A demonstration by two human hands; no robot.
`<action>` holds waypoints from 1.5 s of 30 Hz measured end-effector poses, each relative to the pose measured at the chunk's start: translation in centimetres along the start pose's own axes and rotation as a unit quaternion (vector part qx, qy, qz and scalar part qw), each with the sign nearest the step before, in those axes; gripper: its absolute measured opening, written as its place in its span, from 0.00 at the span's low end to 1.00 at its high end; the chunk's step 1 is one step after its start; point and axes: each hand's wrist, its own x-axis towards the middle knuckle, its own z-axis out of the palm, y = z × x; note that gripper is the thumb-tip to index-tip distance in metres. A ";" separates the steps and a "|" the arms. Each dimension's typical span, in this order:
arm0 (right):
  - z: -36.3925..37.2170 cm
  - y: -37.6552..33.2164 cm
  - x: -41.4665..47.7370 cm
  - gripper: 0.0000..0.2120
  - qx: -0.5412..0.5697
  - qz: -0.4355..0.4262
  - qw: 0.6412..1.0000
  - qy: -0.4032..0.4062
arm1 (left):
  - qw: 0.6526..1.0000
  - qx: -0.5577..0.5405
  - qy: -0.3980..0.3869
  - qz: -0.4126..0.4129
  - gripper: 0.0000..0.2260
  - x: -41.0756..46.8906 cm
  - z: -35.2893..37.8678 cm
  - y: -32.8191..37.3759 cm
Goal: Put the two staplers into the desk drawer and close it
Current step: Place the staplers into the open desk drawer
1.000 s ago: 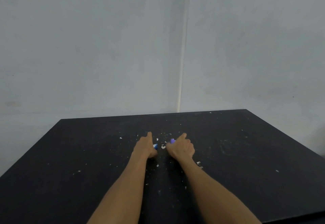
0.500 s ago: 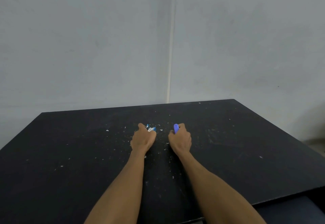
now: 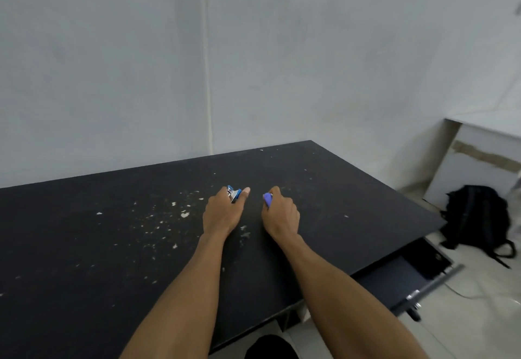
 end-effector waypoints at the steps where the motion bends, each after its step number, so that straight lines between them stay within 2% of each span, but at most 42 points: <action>1: -0.6 0.4 -0.1 0.06 -0.011 0.005 1.000 0.001 | 1.000 0.007 -0.001 0.007 0.22 -0.1 0.5 0.2; 5: -3.8 4.3 -0.9 0.02 -0.058 0.035 0.997 0.023 | 0.998 0.054 0.008 0.043 0.25 -1.5 3.5 3.0; 10: -8.0 8.8 -2.1 0.04 -0.088 0.085 0.989 0.084 | 0.995 0.064 0.007 0.080 0.27 -3.4 6.7 6.3; 15: -11.6 13.1 -3.6 0.04 -0.090 0.132 0.978 0.135 | 0.989 0.069 -0.024 0.131 0.29 -5.5 9.4 9.7; 21: -14.8 17.6 -5.7 0.03 -0.078 0.204 0.954 0.205 | 0.983 0.055 -0.043 0.170 0.28 -7.8 12.2 13.6; 24: -15.2 19.5 -6.8 0.05 -0.069 0.267 0.931 0.237 | 0.980 0.052 -0.048 0.188 0.28 -8.9 13.4 15.2; 26: -15.0 20.6 -7.3 0.10 -0.055 0.313 0.922 0.221 | 0.977 0.056 -0.055 0.199 0.27 -9.7 14.2 16.1; 30: -14.4 21.9 -7.7 0.29 -0.031 0.387 0.914 0.118 | 0.973 0.063 -0.060 0.214 0.25 -10.4 15.4 16.8; 31: -14.2 22.2 -7.8 0.29 -0.039 0.384 0.917 0.096 | 0.972 0.063 -0.061 0.217 0.25 -10.6 15.7 16.8; 35: -13.7 22.9 -7.7 0.16 -0.118 0.324 0.938 0.032 | 0.973 0.048 -0.066 0.215 0.26 -10.7 16.4 16.3; 37: -13.5 23.1 -7.8 0.12 -0.145 0.290 0.946 0.008 | 0.974 0.040 -0.070 0.212 0.27 -10.8 16.5 16.3; 41: -12.9 23.2 -8.5 0.16 -0.226 0.236 0.944 -0.047 | 0.970 0.039 -0.074 0.226 0.26 -11.1 16.3 16.4; 45: -12.5 23.8 -8.9 0.15 -0.257 0.213 0.939 -0.080 | 0.961 0.022 -0.085 0.263 0.17 -12.0 16.2 16.9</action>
